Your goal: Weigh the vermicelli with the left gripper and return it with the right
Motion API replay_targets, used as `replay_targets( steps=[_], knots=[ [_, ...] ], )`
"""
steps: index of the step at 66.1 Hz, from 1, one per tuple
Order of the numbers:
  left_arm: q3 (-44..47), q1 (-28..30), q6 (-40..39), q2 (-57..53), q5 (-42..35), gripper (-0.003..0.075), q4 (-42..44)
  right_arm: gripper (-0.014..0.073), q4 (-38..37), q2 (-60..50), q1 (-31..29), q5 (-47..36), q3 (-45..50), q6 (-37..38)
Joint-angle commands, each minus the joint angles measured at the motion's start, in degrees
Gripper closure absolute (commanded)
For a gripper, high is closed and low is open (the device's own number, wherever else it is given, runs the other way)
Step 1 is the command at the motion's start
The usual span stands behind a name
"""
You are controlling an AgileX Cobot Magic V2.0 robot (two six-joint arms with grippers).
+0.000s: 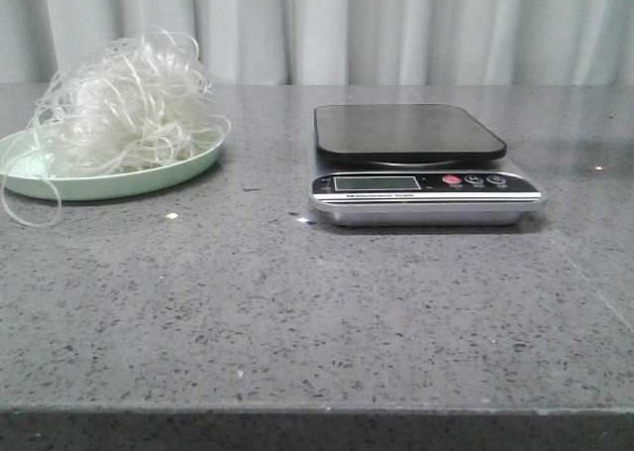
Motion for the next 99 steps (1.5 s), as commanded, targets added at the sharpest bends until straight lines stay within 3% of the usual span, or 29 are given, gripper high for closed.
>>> replay_targets(
  steps=[1,18,48,60,99],
  knots=[
    [-1.46,0.18,-0.36,0.55,-4.85,0.0584,-0.21,0.0441,-0.46,-8.52,-1.69,-8.14,5.64,-0.21],
    [-1.46,0.18,-0.36,0.55,-4.64,0.0584,-0.21,0.0441,-0.46,-26.84,-4.88,-11.93,21.32,-0.21],
    [-1.46,0.18,-0.36,0.55,-3.83,0.0584,-0.21,0.0441,-0.46,-56.68,-4.95,-18.05,44.2,-0.21],
    [-1.46,0.18,-0.36,0.55,-3.83,0.0584,-0.21,0.0442,-0.46,-60.0,-4.95,-20.33,48.58,-0.21],
    [-1.46,0.18,-0.36,0.55,-3.83,0.0584,-0.21,0.0442,-0.46,-60.0,-4.95,-19.92,48.82,-0.21]
  ],
)
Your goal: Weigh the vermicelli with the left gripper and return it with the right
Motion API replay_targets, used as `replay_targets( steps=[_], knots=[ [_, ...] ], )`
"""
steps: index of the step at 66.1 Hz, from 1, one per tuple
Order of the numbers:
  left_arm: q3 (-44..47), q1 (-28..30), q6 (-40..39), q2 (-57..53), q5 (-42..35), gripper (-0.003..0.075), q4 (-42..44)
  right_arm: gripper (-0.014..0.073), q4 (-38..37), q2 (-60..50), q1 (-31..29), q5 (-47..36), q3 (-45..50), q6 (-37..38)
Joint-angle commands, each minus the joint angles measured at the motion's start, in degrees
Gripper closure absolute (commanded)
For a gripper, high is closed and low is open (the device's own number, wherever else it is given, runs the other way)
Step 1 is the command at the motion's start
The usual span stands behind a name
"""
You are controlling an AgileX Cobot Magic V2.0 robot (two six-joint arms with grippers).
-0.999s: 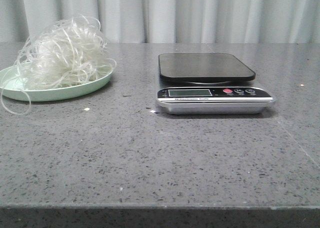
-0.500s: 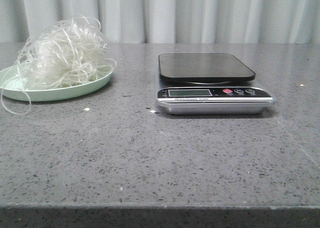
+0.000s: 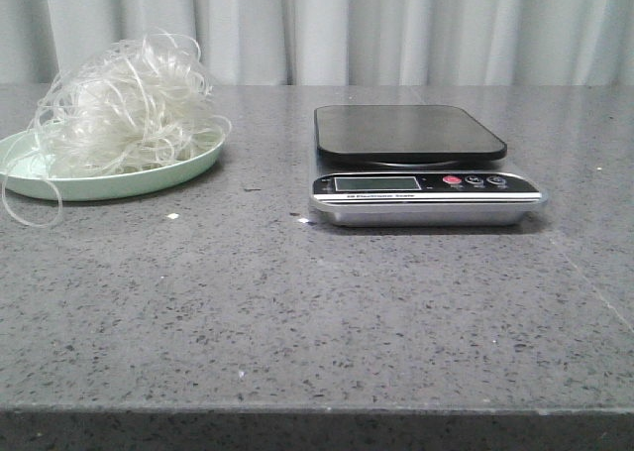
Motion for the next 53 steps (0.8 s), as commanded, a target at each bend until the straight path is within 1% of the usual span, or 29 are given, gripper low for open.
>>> replay_targets(
  steps=[1,14,18,21,30,39,52,53],
  knots=[
    [-1.46,0.18,-0.36,0.55,-4.03,0.0584,-0.21,0.0442,-0.32,0.47,-0.21,-4.63,-1.43,-0.21],
    [-0.25,0.18,-0.36,0.43,-4.11,0.0584,-0.21,0.0442,-0.32,0.47,-0.21,-4.63,-1.43,-0.21],
    [1.19,0.18,-0.36,-0.32,-4.11,0.0584,1.47,0.0442,-0.32,0.47,-0.21,-4.63,-1.43,-0.21],
    [2.9,0.18,-0.36,-1.53,-4.0,0.0584,3.46,0.0442,-0.32,0.47,-0.21,-4.63,-1.43,-0.21],
    [7.39,0.18,-0.36,-5.23,-4.0,0.0584,3.72,0.0442,-0.32,0.47,-0.21,-4.63,-1.43,-0.21],
    [12.9,0.18,-0.36,-9.54,-3.9,0.0584,5.73,0.0442,-0.32,0.47,-0.21,-4.63,-1.43,-0.21],
    [19.3,0.18,-0.36,-11.19,-5.5,0.0584,6.19,0.0442,-0.32,0.47,-0.21,-4.63,-1.43,-0.21],
    [19.16,0.18,-0.36,-11.19,-3.5,0.0584,6.19,0.0442,-0.32,0.47,-0.21,-4.63,-1.43,-0.21]
  ],
)
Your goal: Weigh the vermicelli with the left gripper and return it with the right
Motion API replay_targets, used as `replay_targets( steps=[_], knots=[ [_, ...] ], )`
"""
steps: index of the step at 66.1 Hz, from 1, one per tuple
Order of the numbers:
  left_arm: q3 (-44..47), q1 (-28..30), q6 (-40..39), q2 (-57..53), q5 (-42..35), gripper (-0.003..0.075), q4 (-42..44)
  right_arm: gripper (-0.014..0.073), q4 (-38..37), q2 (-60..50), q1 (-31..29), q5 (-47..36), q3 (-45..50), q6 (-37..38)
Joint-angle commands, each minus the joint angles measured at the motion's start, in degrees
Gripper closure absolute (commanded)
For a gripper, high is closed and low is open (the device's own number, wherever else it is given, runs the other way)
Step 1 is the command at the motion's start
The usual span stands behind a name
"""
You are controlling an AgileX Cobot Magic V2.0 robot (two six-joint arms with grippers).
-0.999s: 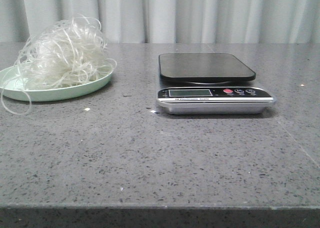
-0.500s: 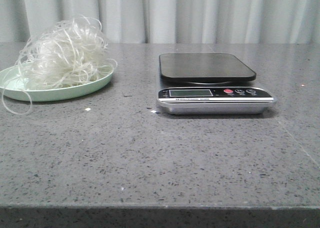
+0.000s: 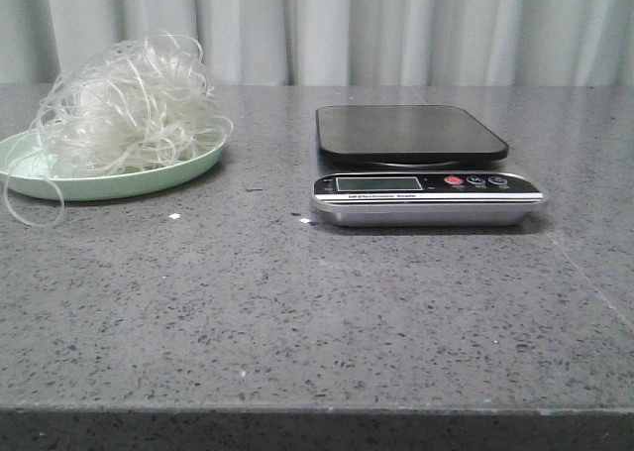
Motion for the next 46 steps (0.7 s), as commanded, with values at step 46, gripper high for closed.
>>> replay_targets(
  steps=[46],
  knots=[
    [0.57,0.18,-0.36,0.23,-2.39,0.0584,0.06,0.0442,-0.32,0.47,-0.21,-4.45,-1.43,-0.21]
  ],
)
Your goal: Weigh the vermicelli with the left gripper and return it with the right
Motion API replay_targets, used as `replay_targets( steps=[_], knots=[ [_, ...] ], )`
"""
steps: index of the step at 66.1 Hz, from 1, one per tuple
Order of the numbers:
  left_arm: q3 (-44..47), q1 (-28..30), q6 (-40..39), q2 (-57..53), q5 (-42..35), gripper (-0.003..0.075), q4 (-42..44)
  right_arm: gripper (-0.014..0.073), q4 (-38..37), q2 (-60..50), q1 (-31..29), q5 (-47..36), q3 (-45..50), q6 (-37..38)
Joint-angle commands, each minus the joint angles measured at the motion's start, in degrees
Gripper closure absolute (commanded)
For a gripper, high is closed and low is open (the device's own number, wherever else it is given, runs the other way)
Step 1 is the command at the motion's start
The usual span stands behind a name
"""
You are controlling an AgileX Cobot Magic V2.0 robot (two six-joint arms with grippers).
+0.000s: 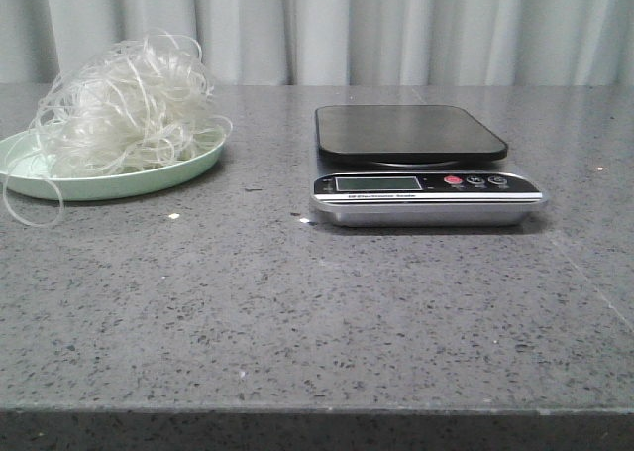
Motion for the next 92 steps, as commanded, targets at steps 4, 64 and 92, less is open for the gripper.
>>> replay_targets(
  steps=[4,64,92],
  knots=[
    [0.3,0.18,-0.36,0.7,-4.17,0.0584,0.06,0.0442,-0.32,0.47,-0.21,-4.45,-1.43,-0.21],
    [0.3,0.18,-0.36,0.7,-4.17,0.0584,0.06,0.0442,-5.4,-8.77,-6.43,-3.42,9.71,-0.21],
    [0.3,0.18,-0.36,0.7,-4.17,0.0584,0.06,0.0442,-5.69,-11.65,-6.43,-6.86,16.15,0.17]
  ],
)
